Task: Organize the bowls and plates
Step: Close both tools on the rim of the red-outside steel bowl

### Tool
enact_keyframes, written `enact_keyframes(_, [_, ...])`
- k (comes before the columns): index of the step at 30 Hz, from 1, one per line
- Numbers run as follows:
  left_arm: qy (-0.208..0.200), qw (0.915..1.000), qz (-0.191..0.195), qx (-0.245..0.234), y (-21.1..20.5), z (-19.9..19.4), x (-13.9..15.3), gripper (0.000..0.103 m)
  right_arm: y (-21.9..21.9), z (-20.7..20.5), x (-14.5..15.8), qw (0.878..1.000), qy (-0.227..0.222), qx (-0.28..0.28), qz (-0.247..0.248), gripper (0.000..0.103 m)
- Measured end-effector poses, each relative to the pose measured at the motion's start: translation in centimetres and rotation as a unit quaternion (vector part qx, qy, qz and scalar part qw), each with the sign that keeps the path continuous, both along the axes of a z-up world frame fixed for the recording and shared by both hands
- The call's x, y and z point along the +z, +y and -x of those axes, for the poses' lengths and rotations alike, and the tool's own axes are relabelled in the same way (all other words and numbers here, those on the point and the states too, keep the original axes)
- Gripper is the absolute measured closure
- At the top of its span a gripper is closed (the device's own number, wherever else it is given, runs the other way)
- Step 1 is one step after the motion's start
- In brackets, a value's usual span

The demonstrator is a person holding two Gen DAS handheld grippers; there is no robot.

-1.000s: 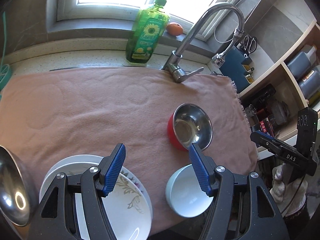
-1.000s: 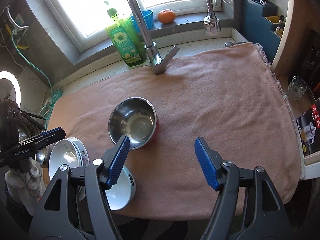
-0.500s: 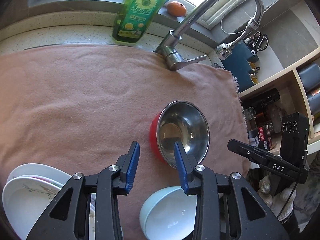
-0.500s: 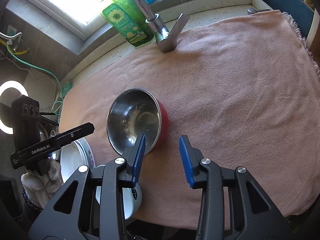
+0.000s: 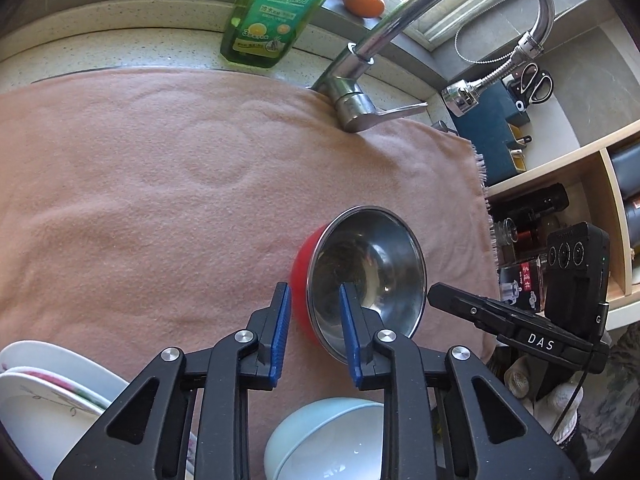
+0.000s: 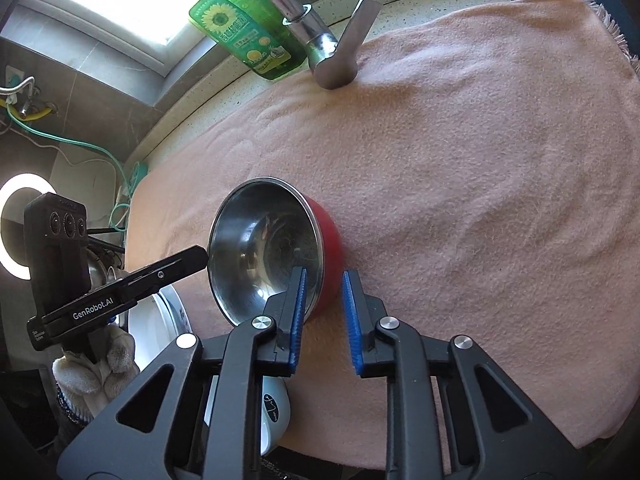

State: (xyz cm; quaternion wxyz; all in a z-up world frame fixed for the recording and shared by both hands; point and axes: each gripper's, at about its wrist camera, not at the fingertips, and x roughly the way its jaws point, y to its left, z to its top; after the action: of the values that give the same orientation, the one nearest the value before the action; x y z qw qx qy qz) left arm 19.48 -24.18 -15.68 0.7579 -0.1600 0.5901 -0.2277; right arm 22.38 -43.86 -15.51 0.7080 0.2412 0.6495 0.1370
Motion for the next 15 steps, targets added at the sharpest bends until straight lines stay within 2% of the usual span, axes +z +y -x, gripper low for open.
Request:
enact_keyframes(4, [0.003, 1.0, -0.001, -0.003, -0.3, -0.4, -0.4, 0.09, 0.1, -0.3, -0.3, 1.0, 0.003, 0.0, 0.001, 0.089])
enact_keyframes(15, [0.006, 0.9999, -0.001, -0.012, -0.7, -0.7, -1.0, 0.092, 0.9, -0.7, -0.8, 1.0, 0.009, 0.007, 0.004, 0.095])
